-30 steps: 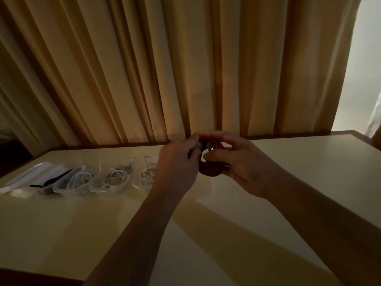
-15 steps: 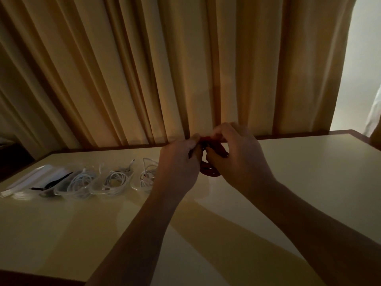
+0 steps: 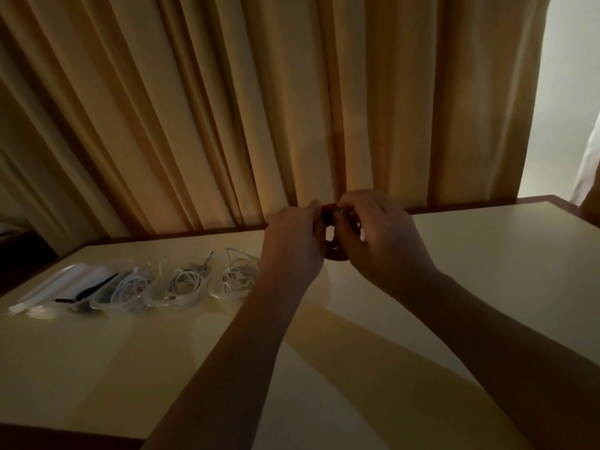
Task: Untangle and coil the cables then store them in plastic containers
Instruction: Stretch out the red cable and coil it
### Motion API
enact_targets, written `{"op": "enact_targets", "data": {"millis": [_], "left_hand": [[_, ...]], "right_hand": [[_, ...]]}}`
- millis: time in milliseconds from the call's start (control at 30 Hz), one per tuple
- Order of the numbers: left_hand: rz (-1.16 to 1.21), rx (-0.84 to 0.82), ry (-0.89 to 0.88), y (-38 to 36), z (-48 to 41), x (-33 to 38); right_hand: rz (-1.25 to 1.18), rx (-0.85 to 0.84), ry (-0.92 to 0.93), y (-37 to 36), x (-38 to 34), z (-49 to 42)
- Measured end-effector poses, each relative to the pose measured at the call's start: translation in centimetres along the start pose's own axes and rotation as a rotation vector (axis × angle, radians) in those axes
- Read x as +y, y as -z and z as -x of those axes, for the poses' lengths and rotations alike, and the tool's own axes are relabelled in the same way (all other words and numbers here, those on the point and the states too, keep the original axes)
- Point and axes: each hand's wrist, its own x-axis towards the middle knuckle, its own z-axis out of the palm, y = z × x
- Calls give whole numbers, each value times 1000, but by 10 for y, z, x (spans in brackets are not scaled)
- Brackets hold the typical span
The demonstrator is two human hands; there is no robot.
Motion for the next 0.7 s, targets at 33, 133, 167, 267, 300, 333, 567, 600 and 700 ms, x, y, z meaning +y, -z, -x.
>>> {"op": "enact_targets", "data": {"millis": [33, 133, 167, 267, 300, 333, 567, 600, 700], "left_hand": [[5, -1, -9, -2, 7, -2], [75, 72, -58, -5, 34, -9], [111, 104, -62, -4, 40, -10], [265, 159, 23, 3, 45, -10], [302, 159, 67, 7, 45, -11], [321, 151, 107, 10, 44, -13], [140, -30, 142, 15, 20, -33], [107, -61, 139, 15, 17, -38], [27, -191, 133, 18, 11, -53]], "right_hand": [[-98, 64, -101, 3, -4, -2], [-853, 300, -934, 9, -6, -20], [-1134, 323, -1184, 7, -2, -23], [-1472, 199, -1407, -5, 14, -20], [-1471, 142, -1410, -9, 14, -17], [-1433, 104, -1397, -13, 15, -14], [-480, -312, -797, -32, 8, -15], [-358, -370, -718, -32, 9, -14], [-200, -532, -550, -34, 14, -8]]}}
